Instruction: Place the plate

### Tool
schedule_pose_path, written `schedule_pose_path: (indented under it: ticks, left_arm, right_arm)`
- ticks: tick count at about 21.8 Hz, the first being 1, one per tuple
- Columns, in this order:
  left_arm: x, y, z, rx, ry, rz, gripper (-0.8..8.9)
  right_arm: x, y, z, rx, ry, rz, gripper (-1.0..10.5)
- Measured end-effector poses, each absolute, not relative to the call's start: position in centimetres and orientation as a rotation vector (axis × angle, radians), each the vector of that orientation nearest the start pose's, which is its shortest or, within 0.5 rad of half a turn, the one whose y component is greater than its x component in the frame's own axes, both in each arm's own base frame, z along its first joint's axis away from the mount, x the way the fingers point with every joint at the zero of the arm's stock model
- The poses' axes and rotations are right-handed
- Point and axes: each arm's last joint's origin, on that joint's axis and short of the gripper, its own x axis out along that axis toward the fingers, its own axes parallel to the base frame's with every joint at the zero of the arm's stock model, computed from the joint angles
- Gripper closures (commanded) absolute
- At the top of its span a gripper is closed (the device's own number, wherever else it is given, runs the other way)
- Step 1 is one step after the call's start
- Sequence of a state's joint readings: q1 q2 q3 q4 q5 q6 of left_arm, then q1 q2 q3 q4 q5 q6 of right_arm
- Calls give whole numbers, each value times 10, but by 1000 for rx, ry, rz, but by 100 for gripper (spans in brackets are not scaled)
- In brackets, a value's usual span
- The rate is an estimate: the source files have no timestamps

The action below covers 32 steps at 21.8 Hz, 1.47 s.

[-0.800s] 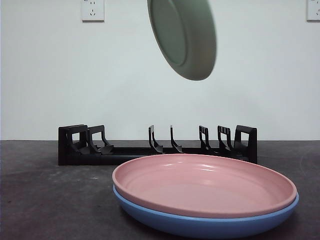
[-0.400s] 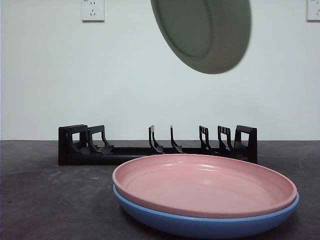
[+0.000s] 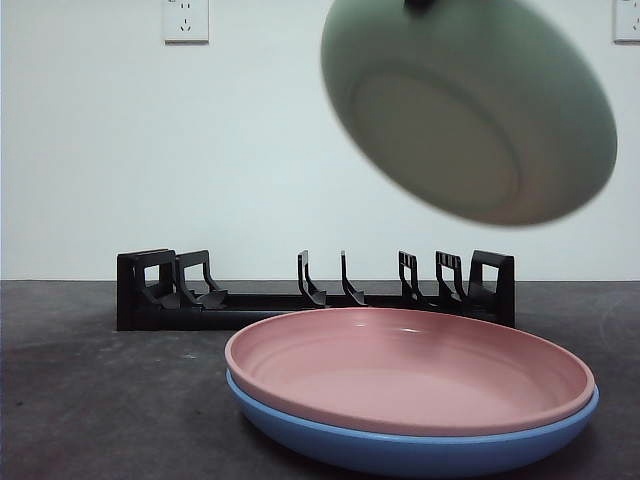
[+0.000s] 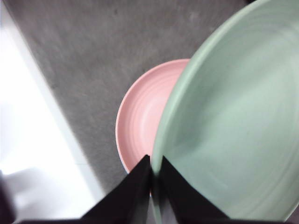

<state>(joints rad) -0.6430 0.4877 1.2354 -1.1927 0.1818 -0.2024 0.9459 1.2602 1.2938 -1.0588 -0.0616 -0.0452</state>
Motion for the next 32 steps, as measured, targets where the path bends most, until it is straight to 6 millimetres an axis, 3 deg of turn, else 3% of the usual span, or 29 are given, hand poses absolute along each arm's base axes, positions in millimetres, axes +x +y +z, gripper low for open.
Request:
schedule_pose_path:
  ticks: [8,17,22,32]
  left_arm:
    - [7,-12,396,-83,526,-761,288]
    - [7,-11,396,-81,534,-760,288]
    - [6,-11,396,-81,533,-760,288]
    - [7,-11,396,-81,533,-760,288]
  right_arm:
    - [108,219,292,-654,935,802,937]
    - [116,260,240,-719,1044,659,937]
    - [116,269,229,-741,1045,657,937]
    - [106,275,228,-723,1034,652,937]
